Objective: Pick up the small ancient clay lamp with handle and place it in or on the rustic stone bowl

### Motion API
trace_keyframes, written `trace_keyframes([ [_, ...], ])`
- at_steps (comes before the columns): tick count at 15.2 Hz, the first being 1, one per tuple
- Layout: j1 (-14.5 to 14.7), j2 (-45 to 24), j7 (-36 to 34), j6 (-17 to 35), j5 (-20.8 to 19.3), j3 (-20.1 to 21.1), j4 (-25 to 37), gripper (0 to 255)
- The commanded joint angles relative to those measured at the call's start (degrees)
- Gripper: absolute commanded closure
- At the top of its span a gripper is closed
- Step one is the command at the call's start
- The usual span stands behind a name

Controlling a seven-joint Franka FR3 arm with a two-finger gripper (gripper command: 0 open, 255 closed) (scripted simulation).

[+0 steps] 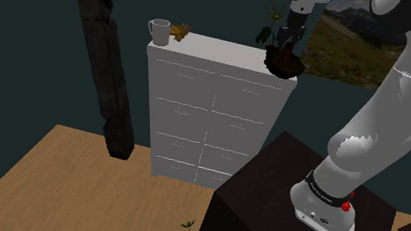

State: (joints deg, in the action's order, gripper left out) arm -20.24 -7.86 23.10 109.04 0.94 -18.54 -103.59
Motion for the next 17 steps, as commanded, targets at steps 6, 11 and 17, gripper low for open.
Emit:
trace_keyframes([
  [6,0.0,0.0,0.0,0.1,0.0,0.0,0.0,0],
  [11,0.0,0.3,-0.1,-1.8,-0.1,0.0,1.6,0],
  [17,0.0,0.6,-0.2,-7.1,-0.2,0.0,6.6,0],
])
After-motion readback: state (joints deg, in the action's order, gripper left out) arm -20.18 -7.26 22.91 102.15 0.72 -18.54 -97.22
